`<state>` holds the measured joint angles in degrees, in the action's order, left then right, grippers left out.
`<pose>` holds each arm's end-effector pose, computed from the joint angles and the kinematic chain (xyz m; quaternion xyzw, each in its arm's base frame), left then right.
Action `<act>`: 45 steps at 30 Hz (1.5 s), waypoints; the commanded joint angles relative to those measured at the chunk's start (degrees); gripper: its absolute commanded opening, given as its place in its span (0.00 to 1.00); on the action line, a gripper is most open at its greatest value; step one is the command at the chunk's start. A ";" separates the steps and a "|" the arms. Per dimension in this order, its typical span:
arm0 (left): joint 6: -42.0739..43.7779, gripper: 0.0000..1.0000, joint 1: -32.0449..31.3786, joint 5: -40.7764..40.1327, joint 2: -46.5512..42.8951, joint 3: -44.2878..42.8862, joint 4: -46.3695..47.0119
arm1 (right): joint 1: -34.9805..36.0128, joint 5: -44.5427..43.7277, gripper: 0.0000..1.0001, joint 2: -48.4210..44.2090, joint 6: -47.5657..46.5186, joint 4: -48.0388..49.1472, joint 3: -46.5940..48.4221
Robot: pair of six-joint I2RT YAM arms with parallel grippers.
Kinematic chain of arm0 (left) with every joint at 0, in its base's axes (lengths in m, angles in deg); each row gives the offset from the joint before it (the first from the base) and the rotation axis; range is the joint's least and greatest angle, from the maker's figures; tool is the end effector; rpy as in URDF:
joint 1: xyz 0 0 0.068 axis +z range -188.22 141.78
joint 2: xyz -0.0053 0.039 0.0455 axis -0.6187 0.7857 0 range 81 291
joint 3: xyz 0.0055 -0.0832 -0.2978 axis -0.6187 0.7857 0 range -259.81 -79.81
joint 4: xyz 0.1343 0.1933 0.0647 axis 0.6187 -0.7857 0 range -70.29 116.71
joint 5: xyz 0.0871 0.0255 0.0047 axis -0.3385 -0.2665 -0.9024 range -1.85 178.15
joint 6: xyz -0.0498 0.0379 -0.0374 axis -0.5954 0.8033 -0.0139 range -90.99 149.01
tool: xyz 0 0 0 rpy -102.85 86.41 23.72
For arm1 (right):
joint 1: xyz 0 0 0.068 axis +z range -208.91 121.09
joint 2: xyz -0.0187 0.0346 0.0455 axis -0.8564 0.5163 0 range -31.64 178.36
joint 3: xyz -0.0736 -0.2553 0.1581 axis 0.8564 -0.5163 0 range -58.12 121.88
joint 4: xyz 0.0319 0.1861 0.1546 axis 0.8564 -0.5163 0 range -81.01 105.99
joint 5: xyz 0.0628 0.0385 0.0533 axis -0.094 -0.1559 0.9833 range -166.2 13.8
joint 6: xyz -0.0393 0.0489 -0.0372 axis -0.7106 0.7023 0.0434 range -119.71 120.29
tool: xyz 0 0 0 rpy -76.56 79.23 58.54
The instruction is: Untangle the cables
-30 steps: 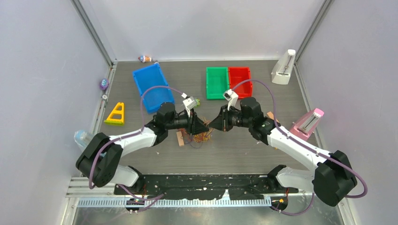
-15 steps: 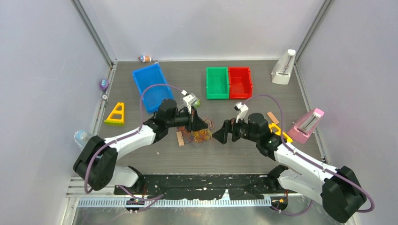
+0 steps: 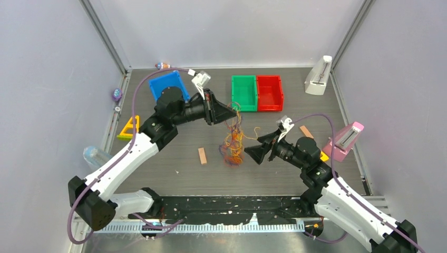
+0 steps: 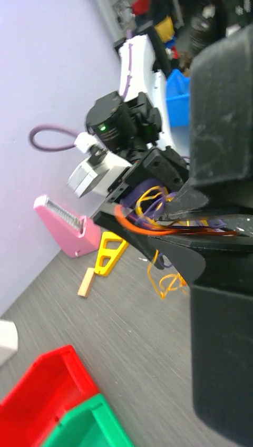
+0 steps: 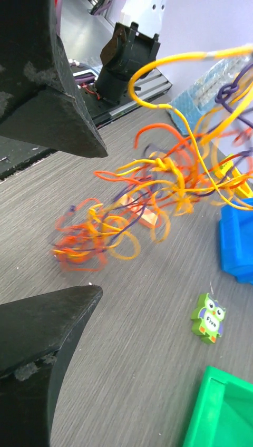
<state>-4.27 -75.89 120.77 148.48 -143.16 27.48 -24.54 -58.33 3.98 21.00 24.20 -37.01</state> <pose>0.1854 -0.1843 0.4282 0.2193 0.6904 -0.5485 0.4176 0.1051 0.0944 0.2759 -0.1904 0.7183 0.4073 0.5309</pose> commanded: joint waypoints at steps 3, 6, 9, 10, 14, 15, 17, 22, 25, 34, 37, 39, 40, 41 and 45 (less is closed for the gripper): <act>-7.97 0.50 6.95 2.70 7.87 2.75 -1.13 | -0.05 -0.56 0.95 5.41 -0.44 2.62 0.28; -4.80 0.87 7.87 1.08 10.60 4.58 -3.08 | -0.01 -2.58 0.95 9.00 0.00 2.07 0.85; -1.68 0.88 7.71 -0.76 9.63 8.53 -4.26 | 0.00 -6.26 0.97 12.04 0.14 -0.57 1.60; -1.07 0.87 7.70 -1.60 8.80 10.19 -4.32 | 0.00 -7.32 0.97 12.56 0.28 -1.45 2.15; 1.61 0.86 7.16 -5.09 4.36 16.37 -6.04 | -0.06 -12.16 1.00 15.00 1.38 -8.64 4.23; 2.54 0.85 6.29 -5.90 3.51 17.28 -7.08 | -0.12 -12.68 1.00 15.27 1.76 -11.06 4.35; 4.52 0.82 4.27 -8.05 2.31 18.67 -9.43 | -0.02 -12.30 0.98 15.47 2.85 -13.07 4.30; 6.42 0.80 0.07 -14.01 3.04 20.15 -10.86 | -0.12 -12.42 0.91 16.50 4.56 -13.22 2.63; 6.09 0.80 -0.24 -14.45 7.02 19.57 -9.31 | -0.06 -11.97 0.85 19.32 4.53 -11.57 3.31; 5.65 0.85 -4.92 -19.33 17.90 14.09 -6.85 | 0.00 -6.48 0.67 34.39 5.47 -2.78 7.34; 3.46 0.82 -6.38 -18.59 20.45 15.02 -2.28 | 0.00 -4.72 0.65 36.70 6.30 1.34 6.45; 2.30 0.80 -7.30 -18.36 21.40 16.88 1.82 | 0.00 -3.65 0.63 37.12 6.94 4.05 5.24; 1.85 0.80 -7.70 -18.57 21.38 18.56 4.67 | 0.00 -3.24 0.62 37.14 7.25 5.04 4.31; 1.39 0.79 -7.90 -18.70 21.12 20.44 7.57 | 0.00 -2.70 0.61 37.11 7.42 6.71 3.78; 0.31 0.63 -8.02 -18.88 20.90 24.68 15.02 | -0.05 -2.95 0.44 36.79 7.62 9.15 1.90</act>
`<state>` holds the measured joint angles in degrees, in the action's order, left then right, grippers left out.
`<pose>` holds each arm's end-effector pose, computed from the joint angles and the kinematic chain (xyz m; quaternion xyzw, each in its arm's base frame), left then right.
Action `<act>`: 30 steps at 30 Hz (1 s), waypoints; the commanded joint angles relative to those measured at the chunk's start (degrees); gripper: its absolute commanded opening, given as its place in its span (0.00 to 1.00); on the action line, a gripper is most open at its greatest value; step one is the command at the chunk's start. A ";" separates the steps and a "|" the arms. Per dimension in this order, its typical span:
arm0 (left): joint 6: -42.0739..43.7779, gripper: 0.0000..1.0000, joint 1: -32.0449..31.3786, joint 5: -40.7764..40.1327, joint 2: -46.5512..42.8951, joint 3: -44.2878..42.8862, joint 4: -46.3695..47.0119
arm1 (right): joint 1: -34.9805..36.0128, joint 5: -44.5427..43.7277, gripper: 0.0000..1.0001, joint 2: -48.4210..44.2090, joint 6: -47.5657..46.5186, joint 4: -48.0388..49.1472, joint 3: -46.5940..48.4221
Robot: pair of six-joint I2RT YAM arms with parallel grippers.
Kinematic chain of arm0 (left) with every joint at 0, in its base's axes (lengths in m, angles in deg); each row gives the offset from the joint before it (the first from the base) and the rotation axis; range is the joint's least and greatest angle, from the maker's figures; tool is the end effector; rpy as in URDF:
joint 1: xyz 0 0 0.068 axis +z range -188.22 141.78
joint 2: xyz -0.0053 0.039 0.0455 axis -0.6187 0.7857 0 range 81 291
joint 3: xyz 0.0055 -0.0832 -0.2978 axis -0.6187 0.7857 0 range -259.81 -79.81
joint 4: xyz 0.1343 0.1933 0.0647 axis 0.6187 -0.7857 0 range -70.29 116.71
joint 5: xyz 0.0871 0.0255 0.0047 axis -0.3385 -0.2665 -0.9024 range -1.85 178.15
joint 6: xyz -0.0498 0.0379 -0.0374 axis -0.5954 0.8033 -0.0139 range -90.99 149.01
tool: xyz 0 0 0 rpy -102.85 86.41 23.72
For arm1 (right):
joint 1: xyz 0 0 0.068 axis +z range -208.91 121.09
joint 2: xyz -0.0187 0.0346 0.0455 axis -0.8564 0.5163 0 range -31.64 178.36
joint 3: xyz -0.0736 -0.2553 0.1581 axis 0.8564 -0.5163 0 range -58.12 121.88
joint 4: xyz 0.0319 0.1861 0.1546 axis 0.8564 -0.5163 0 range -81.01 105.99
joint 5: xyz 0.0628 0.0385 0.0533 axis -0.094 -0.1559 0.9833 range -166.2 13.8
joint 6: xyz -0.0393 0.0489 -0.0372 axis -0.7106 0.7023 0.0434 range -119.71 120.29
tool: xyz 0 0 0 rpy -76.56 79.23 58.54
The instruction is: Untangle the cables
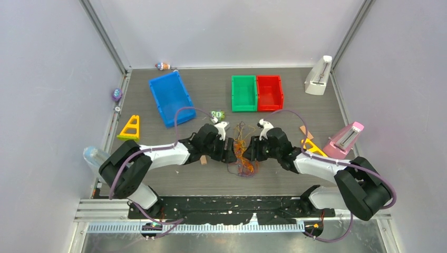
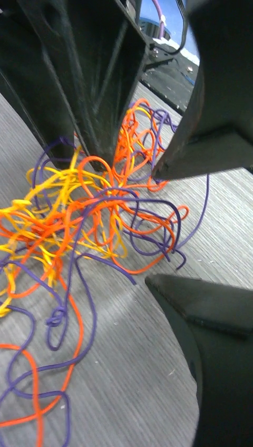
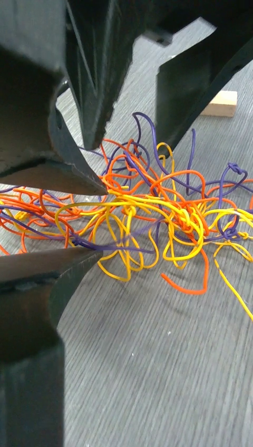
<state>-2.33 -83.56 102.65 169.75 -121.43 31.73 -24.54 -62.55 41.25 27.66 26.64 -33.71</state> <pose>0.2070 -0.2310 0.2009 0.1614 0.8936 -0.3402 0.2442 0.1828 0.1423 0.1903 -0.1066 0.8870 0.3156 0.3200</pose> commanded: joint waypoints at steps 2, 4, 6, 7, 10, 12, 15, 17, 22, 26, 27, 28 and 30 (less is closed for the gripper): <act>-1.70 0.48 -0.36 -0.53 0.42 2.90 11.71 | -0.01 0.84 0.33 -0.56 0.75 6.84 -1.79; -1.84 0.19 -0.45 -0.59 0.52 3.49 13.46 | -0.01 0.40 0.22 -0.69 0.54 6.66 -1.97; -2.66 0.00 -0.38 -3.30 -1.65 6.67 16.85 | 0.00 -0.96 0.10 -1.25 0.31 5.20 -1.79; -2.83 0.00 -0.20 -5.05 -3.56 8.71 17.67 | 0.00 -1.86 0.08 -1.60 0.37 3.31 -1.46; -0.89 0.00 0.69 -7.96 -10.35 11.97 14.94 | 0.00 -9.72 0.06 -5.24 1.04 -2.46 -0.72; 0.72 0.00 1.50 -9.43 -14.82 12.05 8.58 | -0.15 -16.07 0.05 -8.06 1.93 -6.44 -0.52; 1.87 0.00 3.51 -11.68 -20.63 13.05 2.40 | -0.47 -25.39 0.05 -13.06 3.68 -12.64 -0.79; 1.75 0.00 5.83 -13.15 -24.79 14.52 -0.91 | -0.52 -31.14 0.05 -16.30 5.64 -16.72 -0.88; 0.02 0.00 13.28 -13.68 -33.46 18.49 -4.36 | -0.98 -38.91 0.05 -23.84 9.64 -21.92 -3.00; -1.03 0.00 13.84 -12.13 -33.86 18.06 -4.33 | -1.13 -34.93 0.05 -26.71 8.48 -20.38 -3.58; -1.23 0.00 13.87 -11.23 -33.30 17.74 -3.80 | -1.14 -33.78 0.05 -26.46 7.45 -20.04 -3.36; -1.44 0.00 13.88 -10.16 -32.67 17.34 -3.44 | -1.19 -31.34 0.06 -25.64 6.96 -19.51 -2.82; -1.50 0.21 13.79 -7.72 -31.45 16.32 -2.78 | -1.17 -26.62 0.15 -23.78 5.02 -18.52 -1.50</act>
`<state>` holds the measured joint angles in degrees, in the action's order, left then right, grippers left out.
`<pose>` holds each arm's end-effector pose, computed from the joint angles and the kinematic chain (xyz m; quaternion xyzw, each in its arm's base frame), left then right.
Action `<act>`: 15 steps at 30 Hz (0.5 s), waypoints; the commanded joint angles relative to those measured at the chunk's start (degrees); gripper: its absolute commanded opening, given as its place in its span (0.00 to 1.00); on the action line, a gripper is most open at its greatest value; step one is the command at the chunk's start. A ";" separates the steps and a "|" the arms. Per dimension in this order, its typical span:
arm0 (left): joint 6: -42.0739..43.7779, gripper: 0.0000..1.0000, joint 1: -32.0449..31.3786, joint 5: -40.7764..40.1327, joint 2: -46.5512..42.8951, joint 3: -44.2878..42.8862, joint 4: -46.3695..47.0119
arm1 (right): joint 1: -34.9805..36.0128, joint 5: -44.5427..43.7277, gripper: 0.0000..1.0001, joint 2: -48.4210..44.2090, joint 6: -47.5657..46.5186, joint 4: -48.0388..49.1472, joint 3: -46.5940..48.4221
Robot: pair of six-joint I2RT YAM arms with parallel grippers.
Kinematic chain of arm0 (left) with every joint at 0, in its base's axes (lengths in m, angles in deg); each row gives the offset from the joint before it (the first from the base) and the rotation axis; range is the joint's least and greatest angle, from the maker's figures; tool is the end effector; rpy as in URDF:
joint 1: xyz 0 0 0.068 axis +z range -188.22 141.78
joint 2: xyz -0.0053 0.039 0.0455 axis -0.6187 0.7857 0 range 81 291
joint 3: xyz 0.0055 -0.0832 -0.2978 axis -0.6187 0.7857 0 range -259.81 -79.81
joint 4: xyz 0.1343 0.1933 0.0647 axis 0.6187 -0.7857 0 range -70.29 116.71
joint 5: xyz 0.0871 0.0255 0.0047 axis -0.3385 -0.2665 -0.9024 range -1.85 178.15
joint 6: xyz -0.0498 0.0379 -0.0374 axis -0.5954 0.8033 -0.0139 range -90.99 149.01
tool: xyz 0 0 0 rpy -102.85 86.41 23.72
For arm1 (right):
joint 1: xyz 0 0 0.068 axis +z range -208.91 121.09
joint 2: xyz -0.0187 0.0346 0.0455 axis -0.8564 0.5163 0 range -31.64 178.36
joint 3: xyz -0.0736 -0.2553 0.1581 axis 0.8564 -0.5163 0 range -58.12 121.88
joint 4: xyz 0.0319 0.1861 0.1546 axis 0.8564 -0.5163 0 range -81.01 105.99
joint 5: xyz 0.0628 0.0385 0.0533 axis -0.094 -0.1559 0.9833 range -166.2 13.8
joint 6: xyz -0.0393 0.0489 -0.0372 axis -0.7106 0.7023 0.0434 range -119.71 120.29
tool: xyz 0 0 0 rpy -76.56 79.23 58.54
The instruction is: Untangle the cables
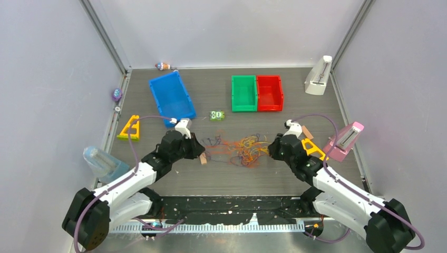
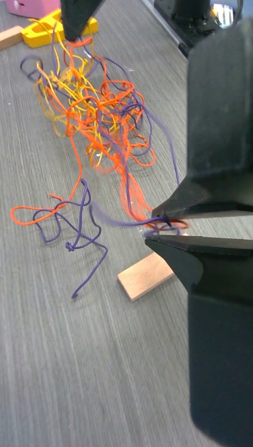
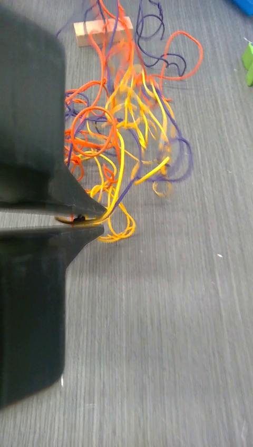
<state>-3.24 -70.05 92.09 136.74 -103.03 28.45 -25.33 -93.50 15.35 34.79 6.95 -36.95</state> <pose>0.1583 -0.1031 0.2228 0.0139 0.8690 -0.2873 0.4027 0.1370 0.0693 0.2139 0.0766 0.8758 0.1456 0.4538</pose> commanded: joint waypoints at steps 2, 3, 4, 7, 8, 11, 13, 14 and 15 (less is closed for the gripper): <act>-0.18 0.58 0.10 5.78 2.53 -2.97 1.73 | -0.36 8.60 0.63 3.98 -3.71 1.38 3.30; 0.02 0.68 -0.20 6.27 2.99 -3.68 1.55 | -0.36 9.61 0.71 4.52 -4.22 1.43 3.72; 0.56 0.74 -0.87 6.26 3.39 -4.42 1.06 | -0.32 10.90 0.81 5.20 -4.42 1.42 4.37; 3.33 0.83 -4.62 4.91 5.43 -8.00 -2.11 | -0.32 10.89 0.85 5.93 -4.10 1.07 5.13; 4.61 0.83 -6.35 3.40 6.34 -9.89 -3.71 | -0.34 10.49 0.82 6.21 -3.88 0.32 5.21; 5.90 0.82 -10.92 1.95 9.79 -13.41 -6.05 | -0.36 8.69 0.71 7.04 -2.24 -2.05 5.64; 5.54 0.82 -13.46 1.82 12.68 -14.75 -5.94 | -0.36 9.41 0.67 7.03 -2.06 -2.25 5.04; 5.38 0.82 -14.77 1.82 14.31 -15.48 -5.38 | -0.40 9.93 0.66 6.96 -1.89 -1.25 4.59; 5.40 0.81 -15.90 1.79 16.01 -16.24 -4.90 | -0.37 11.35 0.66 6.96 -1.89 0.51 3.66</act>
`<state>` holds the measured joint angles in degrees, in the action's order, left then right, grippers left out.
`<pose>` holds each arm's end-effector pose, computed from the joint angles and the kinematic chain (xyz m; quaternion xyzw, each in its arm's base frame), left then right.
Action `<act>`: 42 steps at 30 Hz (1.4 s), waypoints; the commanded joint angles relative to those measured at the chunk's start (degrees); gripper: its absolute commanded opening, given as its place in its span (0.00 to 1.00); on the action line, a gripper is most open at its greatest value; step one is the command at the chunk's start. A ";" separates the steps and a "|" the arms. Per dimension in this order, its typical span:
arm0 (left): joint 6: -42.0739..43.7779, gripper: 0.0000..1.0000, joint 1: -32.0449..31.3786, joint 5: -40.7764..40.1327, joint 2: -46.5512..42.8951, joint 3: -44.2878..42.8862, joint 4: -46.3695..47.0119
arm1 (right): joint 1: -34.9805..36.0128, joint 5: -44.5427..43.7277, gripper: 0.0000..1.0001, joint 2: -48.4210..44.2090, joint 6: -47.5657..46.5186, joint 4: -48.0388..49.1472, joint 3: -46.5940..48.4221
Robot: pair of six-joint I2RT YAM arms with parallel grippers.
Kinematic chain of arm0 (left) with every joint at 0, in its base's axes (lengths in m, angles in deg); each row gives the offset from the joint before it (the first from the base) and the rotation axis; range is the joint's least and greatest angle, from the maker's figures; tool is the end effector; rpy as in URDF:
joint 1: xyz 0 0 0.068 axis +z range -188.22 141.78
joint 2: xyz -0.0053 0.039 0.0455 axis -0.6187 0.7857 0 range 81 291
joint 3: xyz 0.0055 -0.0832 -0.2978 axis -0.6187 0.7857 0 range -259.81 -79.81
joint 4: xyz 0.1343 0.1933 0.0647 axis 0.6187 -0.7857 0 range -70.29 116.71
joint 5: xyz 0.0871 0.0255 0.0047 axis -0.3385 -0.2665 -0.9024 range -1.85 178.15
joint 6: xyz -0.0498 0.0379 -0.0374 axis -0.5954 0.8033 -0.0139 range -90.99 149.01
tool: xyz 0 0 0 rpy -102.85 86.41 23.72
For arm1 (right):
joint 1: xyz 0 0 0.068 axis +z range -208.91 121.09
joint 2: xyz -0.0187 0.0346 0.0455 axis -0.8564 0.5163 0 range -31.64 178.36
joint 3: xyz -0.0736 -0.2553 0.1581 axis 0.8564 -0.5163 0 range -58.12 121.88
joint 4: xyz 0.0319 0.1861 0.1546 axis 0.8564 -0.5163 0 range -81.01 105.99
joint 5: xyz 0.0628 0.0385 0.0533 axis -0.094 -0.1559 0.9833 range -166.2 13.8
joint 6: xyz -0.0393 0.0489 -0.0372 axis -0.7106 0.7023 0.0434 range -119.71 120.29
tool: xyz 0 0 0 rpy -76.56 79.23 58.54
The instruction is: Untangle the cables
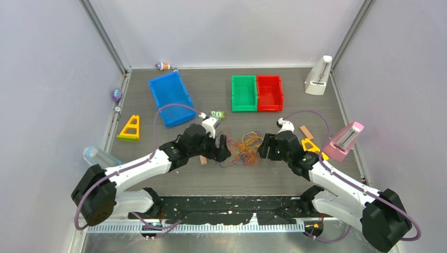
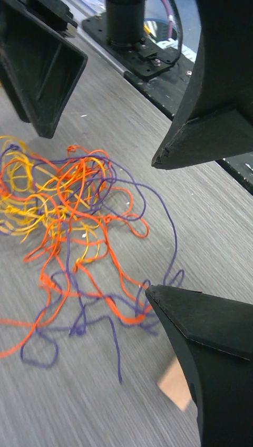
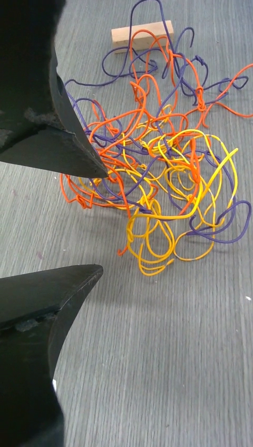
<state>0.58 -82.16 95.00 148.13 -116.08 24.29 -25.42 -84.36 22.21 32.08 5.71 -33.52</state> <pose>0.1679 -0.1717 0.2531 0.1467 0.8665 -0.3224 0.3516 0.1485 0.0879 0.2133 0.0169 0.9026 0.1751 0.3928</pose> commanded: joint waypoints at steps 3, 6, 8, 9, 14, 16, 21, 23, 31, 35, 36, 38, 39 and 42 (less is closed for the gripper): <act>1.60 0.80 -6.68 -0.79 10.44 -6.52 0.36 | -0.27 5.78 0.68 1.24 0.90 5.19 -0.69; 1.55 0.79 -8.37 0.50 16.64 -10.07 1.44 | -0.28 11.17 0.70 5.56 0.92 8.45 -0.02; 0.91 0.79 -8.81 2.08 20.30 -11.52 2.80 | -0.21 12.83 0.69 8.59 1.35 9.62 0.42; 0.35 0.79 -8.83 3.10 21.91 -11.95 4.43 | -0.19 13.05 0.67 9.63 2.07 9.77 0.48; -2.25 0.79 -8.92 6.73 27.80 -12.20 10.89 | -0.19 14.46 0.56 16.40 5.15 14.22 -0.72; -3.08 0.74 -8.97 7.05 29.27 -12.35 13.22 | -0.17 16.00 0.48 18.22 6.10 16.56 -1.42; -5.01 0.02 -8.93 5.80 31.54 -12.04 17.93 | -0.02 16.72 0.15 18.04 6.75 17.27 -1.88; -5.51 0.00 -8.61 3.10 30.20 -10.71 17.73 | -0.01 14.40 0.07 15.75 6.49 14.24 -1.69; -4.02 0.00 0.06 -0.57 14.07 1.22 11.12 | -0.26 -12.07 0.05 -0.18 10.63 -10.65 0.56; -2.97 0.00 8.13 -0.56 3.96 7.11 5.98 | -0.62 -25.52 0.05 -8.63 16.98 -22.65 2.08; -2.49 0.00 9.89 -1.18 1.56 7.93 4.09 | -0.71 -28.89 0.05 -10.75 17.99 -25.96 2.68; -1.35 0.00 12.85 -2.71 -2.60 8.75 -0.52 | -0.87 -33.01 0.05 -13.29 20.56 -29.89 3.64; -0.80 0.00 14.04 -3.41 -4.32 8.79 -2.30 | -0.99 -34.04 0.05 -13.97 21.86 -30.85 3.89; -0.23 0.00 16.40 -5.62 -8.33 8.91 -6.42 | -1.13 -36.95 0.05 -16.31 23.65 -33.86 4.99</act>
<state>-1.98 -68.06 93.32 144.31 -107.40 25.61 -26.16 -109.54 8.33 49.74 -18.64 -31.75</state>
